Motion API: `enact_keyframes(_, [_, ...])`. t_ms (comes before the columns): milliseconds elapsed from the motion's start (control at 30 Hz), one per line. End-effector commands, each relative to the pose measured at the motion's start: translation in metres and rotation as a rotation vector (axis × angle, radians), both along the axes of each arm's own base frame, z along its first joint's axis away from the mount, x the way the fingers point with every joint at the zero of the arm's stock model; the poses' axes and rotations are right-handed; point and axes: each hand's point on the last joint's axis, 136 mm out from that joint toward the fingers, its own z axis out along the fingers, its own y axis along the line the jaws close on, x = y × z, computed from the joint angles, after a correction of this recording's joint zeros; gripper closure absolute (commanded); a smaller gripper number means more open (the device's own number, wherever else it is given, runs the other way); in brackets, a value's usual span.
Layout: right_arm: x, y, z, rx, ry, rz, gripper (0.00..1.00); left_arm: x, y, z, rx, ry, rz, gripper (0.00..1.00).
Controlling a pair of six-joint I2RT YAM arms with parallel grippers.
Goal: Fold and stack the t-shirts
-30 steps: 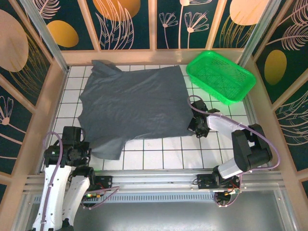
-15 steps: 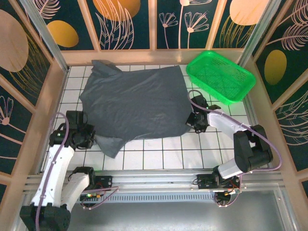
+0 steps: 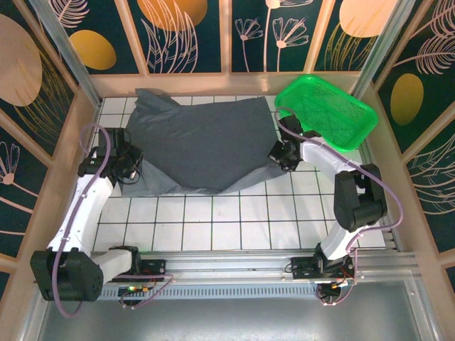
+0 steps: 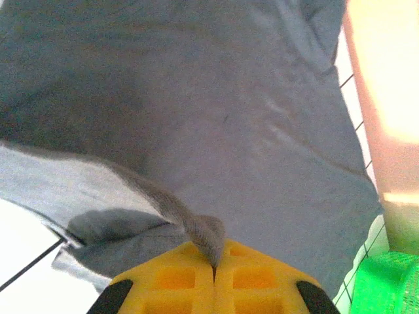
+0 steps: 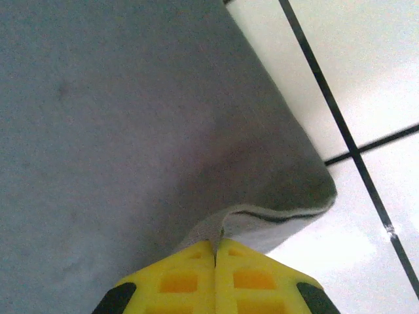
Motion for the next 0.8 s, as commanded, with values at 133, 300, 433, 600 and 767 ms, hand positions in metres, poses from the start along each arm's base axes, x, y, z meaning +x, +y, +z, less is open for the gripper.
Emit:
enact_keyframes(133, [0.020,-0.013,-0.007,-0.005,0.036,-0.084,1.00,0.040,0.021,0.029,0.161,-0.093,0.003,1.00])
enact_keyframes(300, [0.035,-0.016,-0.005,-0.011,0.030,-0.103,1.00,0.052,0.037,0.020,0.217,-0.068,0.025,1.00])
enact_keyframes(433, [0.044,-0.017,-0.005,-0.004,0.029,-0.113,1.00,0.059,0.046,0.010,0.239,-0.049,0.024,1.00])
enact_keyframes(600, [0.054,-0.017,-0.010,0.001,0.037,-0.117,1.00,0.070,0.053,0.004,0.265,-0.039,0.021,1.00])
enact_keyframes(767, [0.060,-0.019,-0.015,-0.001,0.044,-0.127,1.00,0.080,0.057,0.003,0.278,-0.048,0.025,1.00])
